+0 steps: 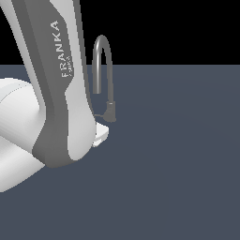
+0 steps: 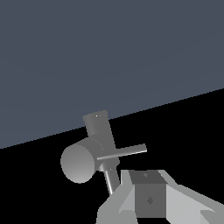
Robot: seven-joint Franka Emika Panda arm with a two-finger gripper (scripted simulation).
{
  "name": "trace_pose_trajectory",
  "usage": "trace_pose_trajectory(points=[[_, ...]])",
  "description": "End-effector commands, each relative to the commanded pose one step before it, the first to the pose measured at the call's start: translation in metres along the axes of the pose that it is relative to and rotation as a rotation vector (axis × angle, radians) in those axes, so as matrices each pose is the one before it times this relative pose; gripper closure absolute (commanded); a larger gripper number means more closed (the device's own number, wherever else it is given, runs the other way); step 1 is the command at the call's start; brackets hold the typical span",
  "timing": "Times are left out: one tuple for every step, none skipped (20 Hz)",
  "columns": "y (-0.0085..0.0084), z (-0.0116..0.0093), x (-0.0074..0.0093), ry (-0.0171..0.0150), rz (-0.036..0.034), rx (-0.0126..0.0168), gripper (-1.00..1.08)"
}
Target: Turn on the faucet by rotating a designated handle.
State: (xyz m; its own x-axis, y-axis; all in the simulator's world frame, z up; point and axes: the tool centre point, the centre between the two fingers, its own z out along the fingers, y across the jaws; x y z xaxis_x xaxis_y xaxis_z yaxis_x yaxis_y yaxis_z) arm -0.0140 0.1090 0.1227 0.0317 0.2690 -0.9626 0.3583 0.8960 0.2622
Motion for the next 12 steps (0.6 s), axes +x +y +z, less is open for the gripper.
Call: trace_pose_trajectory(points=[[-0.00293,0.00522,0.00777,-0.00487,-0.04126,-0.04120,1.08],[-0.00123,0.00212,0.00304,-0.00188,-0.01637,-0.01584,1.08],[-0.00123,0.00214,0.00303,-0.00190,-0.01641,-0.01583,1.08],[-0.00124,0.00216,0.00303,-0.00192,-0.01646,-0.01582,1.08],[-0.00125,0.00218,0.00302,-0.00194,-0.01651,-0.01582,1.08],[-0.00123,0.00215,0.00293,-0.00191,-0.01616,-0.01543,1.08],[-0.00118,0.00207,0.00278,-0.00183,-0.01543,-0.01468,1.08],[-0.00112,0.00198,0.00262,-0.00175,-0.01465,-0.01389,1.08],[-0.00106,0.00189,0.00247,-0.00166,-0.01387,-0.01312,1.08],[-0.00101,0.00180,0.00231,-0.00158,-0.01307,-0.01232,1.08],[-0.00095,0.00171,0.00216,-0.00149,-0.01228,-0.01154,1.08],[-0.00089,0.00162,0.00200,-0.00139,-0.01145,-0.01074,1.08]])
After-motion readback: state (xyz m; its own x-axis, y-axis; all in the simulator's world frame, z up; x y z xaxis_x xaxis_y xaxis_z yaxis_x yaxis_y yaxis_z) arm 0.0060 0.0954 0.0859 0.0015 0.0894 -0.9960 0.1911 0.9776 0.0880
